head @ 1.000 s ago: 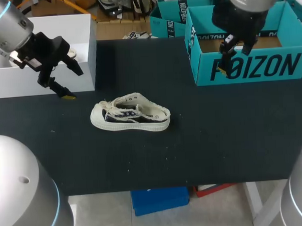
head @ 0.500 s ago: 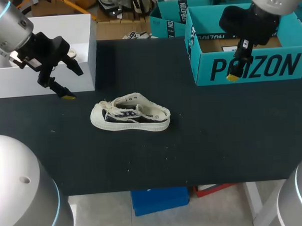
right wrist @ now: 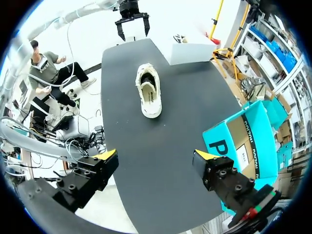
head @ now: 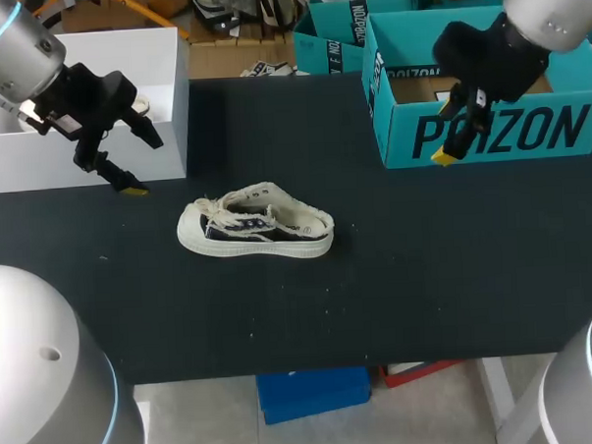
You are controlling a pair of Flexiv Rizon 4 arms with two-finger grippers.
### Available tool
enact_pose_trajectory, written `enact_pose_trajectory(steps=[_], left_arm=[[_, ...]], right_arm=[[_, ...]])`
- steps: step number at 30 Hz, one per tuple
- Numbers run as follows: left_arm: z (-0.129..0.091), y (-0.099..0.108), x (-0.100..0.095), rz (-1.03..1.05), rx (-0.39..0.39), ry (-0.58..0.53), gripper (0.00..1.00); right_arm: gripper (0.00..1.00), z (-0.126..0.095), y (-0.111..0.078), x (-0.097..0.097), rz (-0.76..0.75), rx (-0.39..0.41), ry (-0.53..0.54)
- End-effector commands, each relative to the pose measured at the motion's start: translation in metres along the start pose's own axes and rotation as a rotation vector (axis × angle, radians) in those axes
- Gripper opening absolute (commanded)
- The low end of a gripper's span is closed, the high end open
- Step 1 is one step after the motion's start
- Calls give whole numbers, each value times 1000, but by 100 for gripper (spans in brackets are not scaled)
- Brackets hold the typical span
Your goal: Take the shoe out of the shoebox, open the shoe tongue, remove and reinsert the insole, then place the shoe into the shoebox
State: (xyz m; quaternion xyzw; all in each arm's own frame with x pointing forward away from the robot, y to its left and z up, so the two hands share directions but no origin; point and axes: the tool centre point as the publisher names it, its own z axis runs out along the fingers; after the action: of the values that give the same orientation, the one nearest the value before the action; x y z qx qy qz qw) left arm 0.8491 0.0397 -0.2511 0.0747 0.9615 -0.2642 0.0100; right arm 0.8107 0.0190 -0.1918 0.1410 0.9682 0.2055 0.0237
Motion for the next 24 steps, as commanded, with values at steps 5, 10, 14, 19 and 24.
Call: enact_pose_trajectory(steps=[5,10,14,19,24], left_arm=[[1,1,0,2,0,-4,100],[1,1,0,2,0,-4,100],[1,1,0,2,0,-4,100],[1,1,0,2,0,-4,100],[1,1,0,2,0,-4,100]], right_arm=[[100,33,7,2,-46,-230,-48],[100,52,15,4,-84,-281,-63],[100,69,22,5,-130,-343,-66],[100,88,33,4,-182,-425,-48],[100,94,41,4,-212,-464,-16]])
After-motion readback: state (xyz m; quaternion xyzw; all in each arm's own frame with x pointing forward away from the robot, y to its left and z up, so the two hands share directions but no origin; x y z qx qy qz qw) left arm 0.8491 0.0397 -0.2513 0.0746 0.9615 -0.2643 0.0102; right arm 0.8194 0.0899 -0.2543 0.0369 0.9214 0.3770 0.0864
